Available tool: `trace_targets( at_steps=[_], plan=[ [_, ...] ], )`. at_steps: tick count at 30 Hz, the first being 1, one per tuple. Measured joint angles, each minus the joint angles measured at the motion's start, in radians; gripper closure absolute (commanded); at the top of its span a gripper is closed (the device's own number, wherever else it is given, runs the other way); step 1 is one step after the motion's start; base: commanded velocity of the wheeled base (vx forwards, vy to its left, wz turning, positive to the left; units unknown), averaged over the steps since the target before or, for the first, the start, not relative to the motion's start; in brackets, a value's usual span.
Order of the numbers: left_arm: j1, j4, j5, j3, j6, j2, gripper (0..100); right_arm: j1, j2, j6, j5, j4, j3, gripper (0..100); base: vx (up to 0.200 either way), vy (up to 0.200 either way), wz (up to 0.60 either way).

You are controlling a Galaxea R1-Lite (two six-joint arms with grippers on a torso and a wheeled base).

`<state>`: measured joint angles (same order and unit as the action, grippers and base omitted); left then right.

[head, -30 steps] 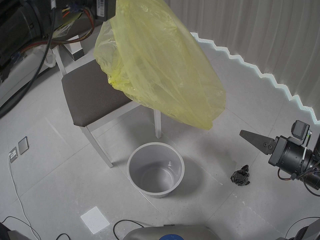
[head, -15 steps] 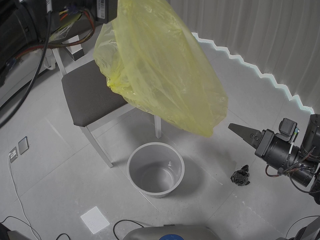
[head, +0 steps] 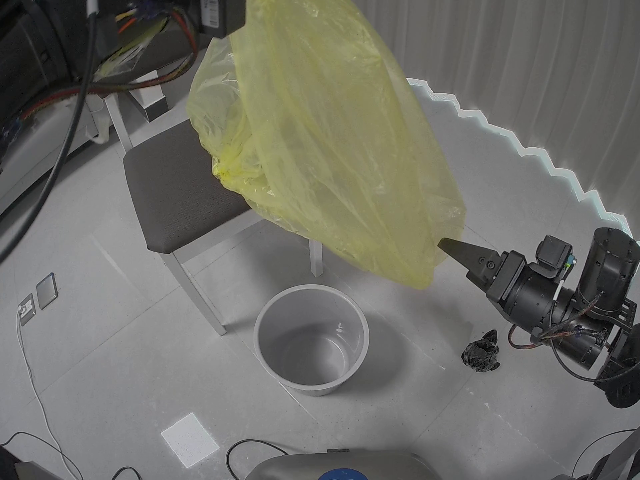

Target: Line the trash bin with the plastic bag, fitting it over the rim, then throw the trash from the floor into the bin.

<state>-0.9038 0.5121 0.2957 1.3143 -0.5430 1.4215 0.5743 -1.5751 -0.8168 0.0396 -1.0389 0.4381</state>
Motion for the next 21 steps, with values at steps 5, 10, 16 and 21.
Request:
trace_targets(
  at_steps=[5,10,16,21],
  plan=[
    [-0.009,0.0,0.0,0.0,0.0,-0.002,100,0.007,-0.052,-0.01,0.02,-0.055,0.011,0,0.0,0.0,0.0],
    [-0.011,0.006,-0.001,0.0,0.0,-0.004,100,0.016,-0.082,-0.013,0.024,-0.057,0.013,0,0.0,0.0,0.0],
    [-0.017,0.015,-0.001,0.0,0.0,-0.005,100,0.017,-0.105,-0.043,0.027,-0.075,0.017,0,0.0,0.0,0.0],
    [-0.022,0.015,-0.002,-0.001,0.001,-0.007,100,0.019,-0.123,-0.084,0.029,-0.141,0.018,0,0.0,0.0,0.0]
  ],
)
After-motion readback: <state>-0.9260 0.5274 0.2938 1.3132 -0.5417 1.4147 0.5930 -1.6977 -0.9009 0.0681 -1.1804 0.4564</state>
